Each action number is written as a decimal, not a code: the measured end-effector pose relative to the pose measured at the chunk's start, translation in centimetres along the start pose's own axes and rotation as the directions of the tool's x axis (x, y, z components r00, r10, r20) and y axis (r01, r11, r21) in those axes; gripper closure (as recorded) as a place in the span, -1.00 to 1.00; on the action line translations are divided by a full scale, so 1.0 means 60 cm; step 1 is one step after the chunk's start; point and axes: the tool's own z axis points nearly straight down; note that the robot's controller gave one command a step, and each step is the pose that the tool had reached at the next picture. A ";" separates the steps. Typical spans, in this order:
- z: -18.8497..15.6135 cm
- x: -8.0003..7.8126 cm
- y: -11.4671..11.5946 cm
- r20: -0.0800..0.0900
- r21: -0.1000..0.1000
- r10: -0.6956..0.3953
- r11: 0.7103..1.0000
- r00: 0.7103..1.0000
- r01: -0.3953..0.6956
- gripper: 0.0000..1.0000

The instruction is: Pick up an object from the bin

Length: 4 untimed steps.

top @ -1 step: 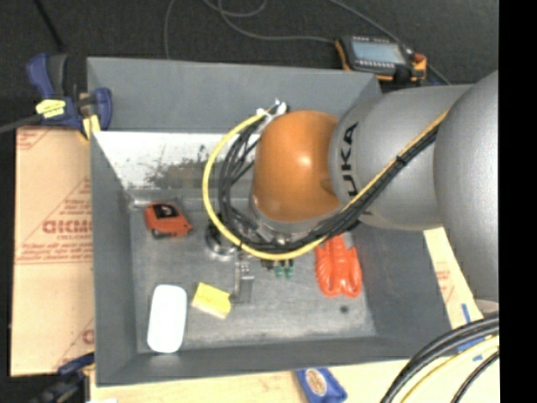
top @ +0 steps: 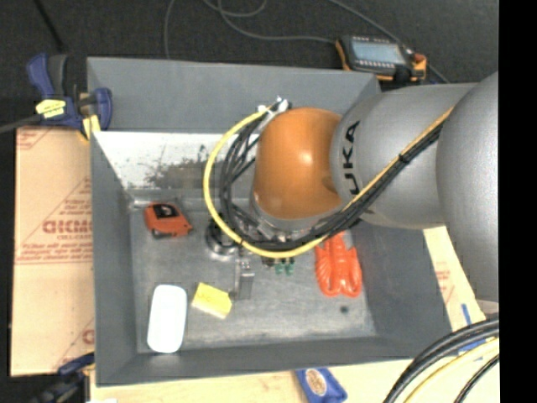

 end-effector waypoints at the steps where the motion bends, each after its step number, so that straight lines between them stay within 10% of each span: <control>1: 0.114 0.025 0.014 0.004 -0.001 0.040 0.999 0.999 -0.040 -1.00; 4: 0.132 0.033 0.007 -0.006 0.002 0.072 0.997 0.997 -0.072 -1.00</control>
Offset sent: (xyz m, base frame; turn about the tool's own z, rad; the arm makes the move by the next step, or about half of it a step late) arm -0.0213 0.0021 -0.0353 0.1156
